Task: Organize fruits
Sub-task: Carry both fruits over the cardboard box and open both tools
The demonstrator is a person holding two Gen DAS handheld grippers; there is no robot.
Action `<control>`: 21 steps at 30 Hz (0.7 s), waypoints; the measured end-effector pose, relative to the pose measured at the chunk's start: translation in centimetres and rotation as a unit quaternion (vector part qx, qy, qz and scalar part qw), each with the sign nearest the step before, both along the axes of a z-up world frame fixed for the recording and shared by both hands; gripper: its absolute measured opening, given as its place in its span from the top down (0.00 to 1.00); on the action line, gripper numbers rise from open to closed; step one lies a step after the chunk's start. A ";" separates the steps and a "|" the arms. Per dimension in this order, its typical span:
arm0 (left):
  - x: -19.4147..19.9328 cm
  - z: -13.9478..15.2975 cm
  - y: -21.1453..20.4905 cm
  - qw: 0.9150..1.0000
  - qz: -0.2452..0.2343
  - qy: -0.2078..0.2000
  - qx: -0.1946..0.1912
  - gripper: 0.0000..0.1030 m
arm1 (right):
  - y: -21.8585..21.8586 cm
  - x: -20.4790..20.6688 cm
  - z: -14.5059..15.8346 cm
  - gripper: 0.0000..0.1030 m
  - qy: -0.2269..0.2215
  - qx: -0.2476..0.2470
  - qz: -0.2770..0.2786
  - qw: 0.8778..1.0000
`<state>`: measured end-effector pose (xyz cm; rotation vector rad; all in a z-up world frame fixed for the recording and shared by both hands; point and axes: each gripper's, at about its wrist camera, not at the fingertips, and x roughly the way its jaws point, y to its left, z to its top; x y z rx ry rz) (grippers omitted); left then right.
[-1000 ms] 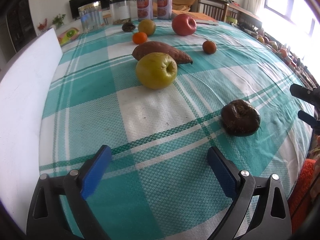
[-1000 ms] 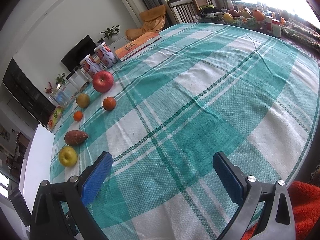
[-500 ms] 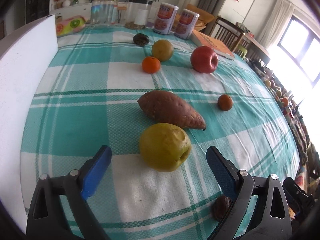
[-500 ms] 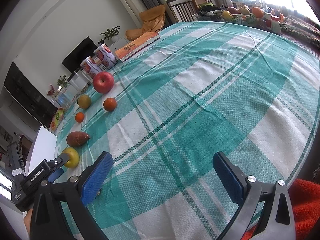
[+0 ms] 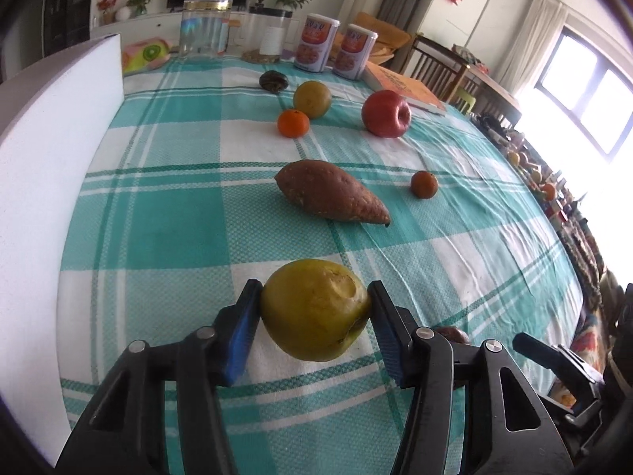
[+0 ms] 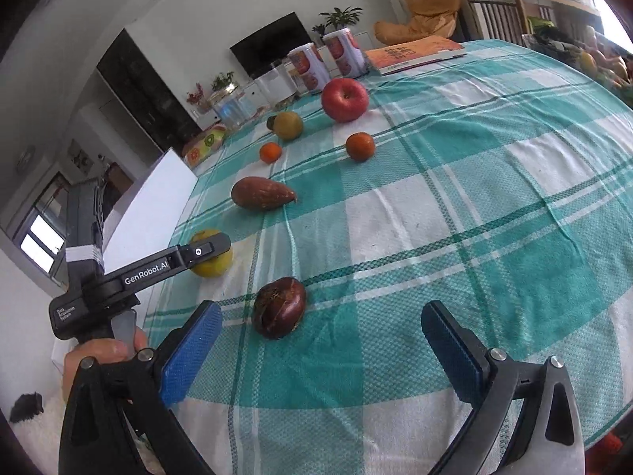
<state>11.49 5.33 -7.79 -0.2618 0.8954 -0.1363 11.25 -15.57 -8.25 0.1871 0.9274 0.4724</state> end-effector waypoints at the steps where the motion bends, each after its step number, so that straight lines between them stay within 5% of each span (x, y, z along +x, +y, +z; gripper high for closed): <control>1: -0.7 0.5 0.1 1.000 -0.002 -0.002 -0.003 0.45 | 1.2 0.1 -0.3 0.06 0.000 -0.014 0.015 1.000; 4: -2.9 2.4 0.1 1.000 -0.010 -0.013 -0.011 0.45 | 3.4 0.7 -1.3 0.16 0.000 -0.044 0.027 0.999; 6: -4.2 3.7 0.2 0.999 -0.016 -0.026 -0.011 0.45 | 4.2 1.1 -2.1 0.33 0.004 -0.058 0.025 0.998; 7: -4.8 4.3 0.3 0.999 -0.017 -0.031 -0.013 0.45 | 4.5 1.1 -2.4 0.52 0.004 -0.072 0.022 0.997; 8: -5.3 4.8 0.4 0.999 -0.020 -0.036 -0.014 0.45 | 4.6 0.9 -2.3 0.55 -0.006 -0.082 0.018 0.996; 21: -12.1 10.7 7.5 0.996 0.017 -0.066 -0.065 0.45 | 4.0 -0.7 1.1 0.56 -0.005 0.028 0.030 0.999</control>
